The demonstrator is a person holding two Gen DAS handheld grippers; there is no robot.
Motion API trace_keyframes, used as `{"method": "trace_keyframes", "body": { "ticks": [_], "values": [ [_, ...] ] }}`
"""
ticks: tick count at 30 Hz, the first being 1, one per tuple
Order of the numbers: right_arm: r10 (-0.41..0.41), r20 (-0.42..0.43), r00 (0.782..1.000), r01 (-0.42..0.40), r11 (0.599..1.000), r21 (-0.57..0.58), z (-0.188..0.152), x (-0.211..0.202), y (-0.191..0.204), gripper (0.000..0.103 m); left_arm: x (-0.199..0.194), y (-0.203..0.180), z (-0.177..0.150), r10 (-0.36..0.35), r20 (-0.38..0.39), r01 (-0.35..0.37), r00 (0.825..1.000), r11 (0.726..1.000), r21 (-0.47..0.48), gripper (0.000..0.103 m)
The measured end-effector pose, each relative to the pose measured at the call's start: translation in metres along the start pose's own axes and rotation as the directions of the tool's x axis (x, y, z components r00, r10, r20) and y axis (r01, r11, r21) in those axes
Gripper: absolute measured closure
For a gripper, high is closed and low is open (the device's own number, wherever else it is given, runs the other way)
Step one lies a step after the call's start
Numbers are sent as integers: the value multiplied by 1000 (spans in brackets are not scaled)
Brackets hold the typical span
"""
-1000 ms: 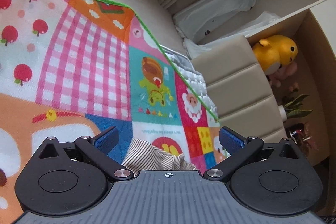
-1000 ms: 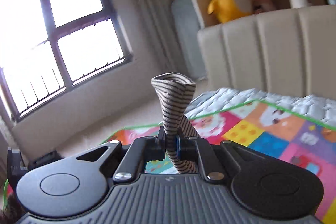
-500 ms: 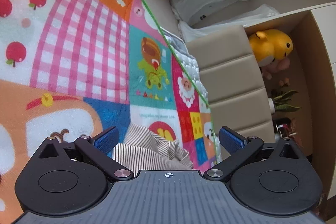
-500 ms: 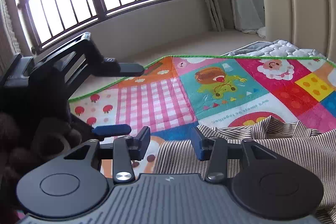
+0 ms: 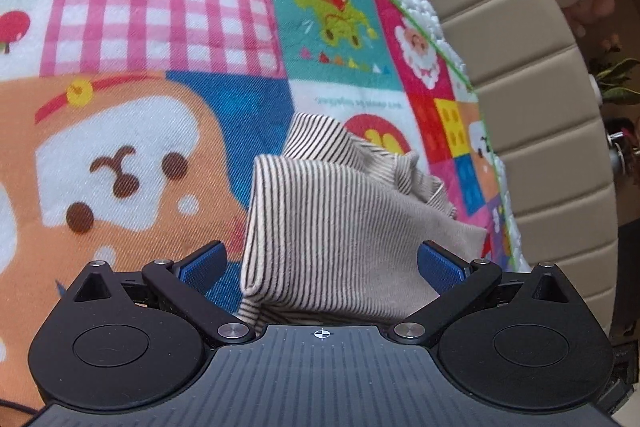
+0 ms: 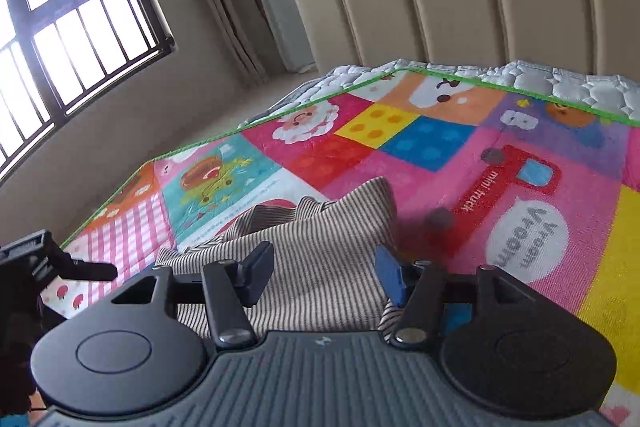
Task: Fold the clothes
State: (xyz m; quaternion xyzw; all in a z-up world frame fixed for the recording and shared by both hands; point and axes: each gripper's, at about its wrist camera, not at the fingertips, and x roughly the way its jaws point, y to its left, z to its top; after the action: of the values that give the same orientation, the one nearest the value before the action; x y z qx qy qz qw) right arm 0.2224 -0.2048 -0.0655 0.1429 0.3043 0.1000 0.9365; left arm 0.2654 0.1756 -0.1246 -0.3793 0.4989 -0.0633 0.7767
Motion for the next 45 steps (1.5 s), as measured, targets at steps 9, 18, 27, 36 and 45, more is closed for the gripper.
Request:
{"method": "trace_keyframes", "body": {
  "ticks": [9, 18, 27, 36, 45],
  "values": [
    [-32, -94, 995, -15, 888, -459, -24, 13, 17, 43, 3, -24, -14, 95, 75, -99, 993, 993, 57, 34],
    [-75, -8, 997, 36, 561, -827, -67, 17, 45, 66, -15, -51, -26, 169, 177, -209, 970, 946, 246, 57],
    [-81, 74, 994, 104, 482, -870, -76, 22, 54, 87, -25, -71, -24, 67, 276, -167, 959, 919, 357, 79],
    [-141, 46, 989, 105, 447, -888, -84, 23, 39, 87, 4, -74, -21, 200, 257, -295, 946, 857, 422, 75],
    [59, 5, 998, -47, 837, -546, -17, -11, 23, 46, -40, -73, -19, 59, 373, -219, 926, 889, 402, 48]
  ]
}}
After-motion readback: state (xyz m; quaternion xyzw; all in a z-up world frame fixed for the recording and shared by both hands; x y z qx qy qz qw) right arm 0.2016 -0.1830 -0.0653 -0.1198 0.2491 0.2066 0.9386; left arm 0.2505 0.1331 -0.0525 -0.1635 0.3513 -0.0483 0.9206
